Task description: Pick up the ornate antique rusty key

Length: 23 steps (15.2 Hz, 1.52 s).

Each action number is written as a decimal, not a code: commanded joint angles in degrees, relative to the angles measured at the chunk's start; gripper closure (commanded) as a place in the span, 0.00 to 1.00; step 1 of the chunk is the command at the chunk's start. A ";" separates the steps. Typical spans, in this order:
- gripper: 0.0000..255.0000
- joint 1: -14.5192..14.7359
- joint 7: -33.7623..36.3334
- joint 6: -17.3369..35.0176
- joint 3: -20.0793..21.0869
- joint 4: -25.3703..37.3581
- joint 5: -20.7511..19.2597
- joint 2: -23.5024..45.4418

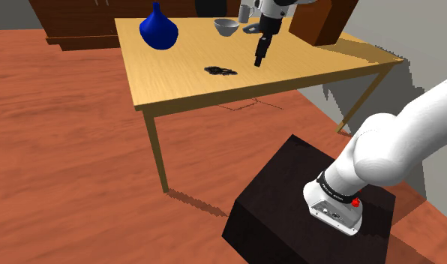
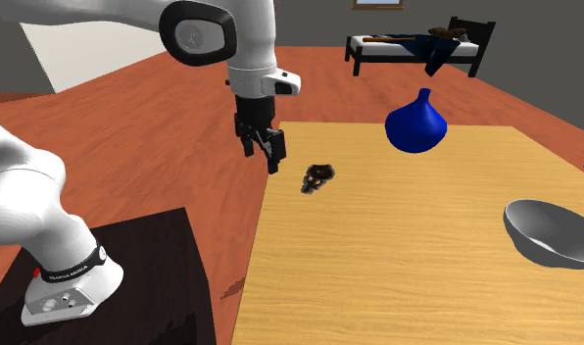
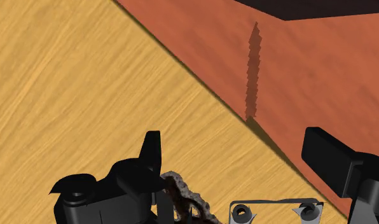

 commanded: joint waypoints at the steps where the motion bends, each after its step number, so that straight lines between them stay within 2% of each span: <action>1: 0.00 0.53 -3.72 1.05 -1.09 3.97 2.08 5.28; 9: 0.00 -0.24 -16.31 2.54 -1.94 18.53 10.66 23.37; 18: 0.00 -0.37 -17.10 7.89 -1.69 14.64 11.46 24.95; 19: 1.00 -0.34 -17.06 7.94 -1.69 14.50 11.43 24.86; 23: 1.00 -0.32 -17.04 7.93 -1.68 14.50 11.42 24.84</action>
